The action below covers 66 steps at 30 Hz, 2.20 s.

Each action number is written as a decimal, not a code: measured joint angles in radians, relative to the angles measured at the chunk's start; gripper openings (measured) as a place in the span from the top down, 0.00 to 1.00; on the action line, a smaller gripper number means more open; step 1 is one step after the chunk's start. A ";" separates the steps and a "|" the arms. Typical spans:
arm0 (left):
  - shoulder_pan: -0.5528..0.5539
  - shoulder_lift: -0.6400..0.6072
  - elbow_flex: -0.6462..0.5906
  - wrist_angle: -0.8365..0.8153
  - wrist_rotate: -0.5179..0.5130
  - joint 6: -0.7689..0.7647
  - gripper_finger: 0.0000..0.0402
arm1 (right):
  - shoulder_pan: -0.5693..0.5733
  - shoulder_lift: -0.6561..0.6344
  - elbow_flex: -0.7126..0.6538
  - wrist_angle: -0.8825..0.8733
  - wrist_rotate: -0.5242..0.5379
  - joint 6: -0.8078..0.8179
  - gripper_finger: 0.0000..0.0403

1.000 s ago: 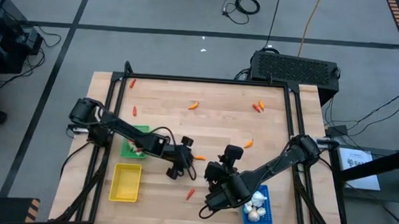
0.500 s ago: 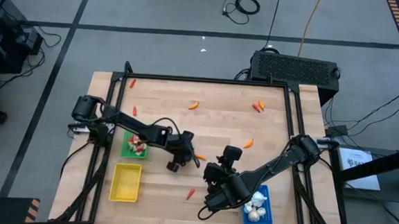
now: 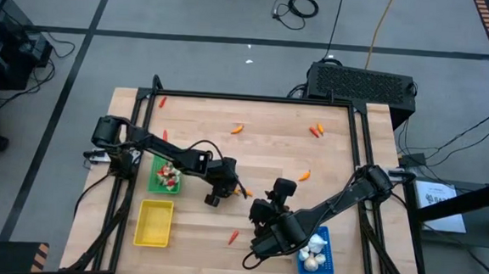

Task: Sort produce into baskets
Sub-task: Put the yellow chili pepper into the yellow bin

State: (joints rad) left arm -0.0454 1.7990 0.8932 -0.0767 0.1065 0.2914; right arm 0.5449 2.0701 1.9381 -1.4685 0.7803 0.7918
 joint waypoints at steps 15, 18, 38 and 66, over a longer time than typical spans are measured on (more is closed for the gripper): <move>-0.002 0.045 0.002 0.038 0.005 -0.097 0.74 | 0.000 0.000 0.000 0.003 0.000 0.000 0.69; -0.002 0.044 0.002 0.035 0.002 -0.105 0.86 | 0.000 0.000 0.000 0.003 0.000 0.000 0.69; -0.455 -0.475 -0.002 -0.560 0.102 -0.703 0.91 | 0.017 0.001 0.000 0.072 -0.061 0.011 0.69; -0.860 -0.492 -0.002 -0.886 -0.184 -1.194 0.88 | 0.020 0.001 0.000 0.134 -0.075 -0.011 0.69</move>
State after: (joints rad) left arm -0.9058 1.3071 0.8917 -0.9630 -0.0777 -0.9028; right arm 0.5648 2.0708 1.9381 -1.3342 0.7055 0.7811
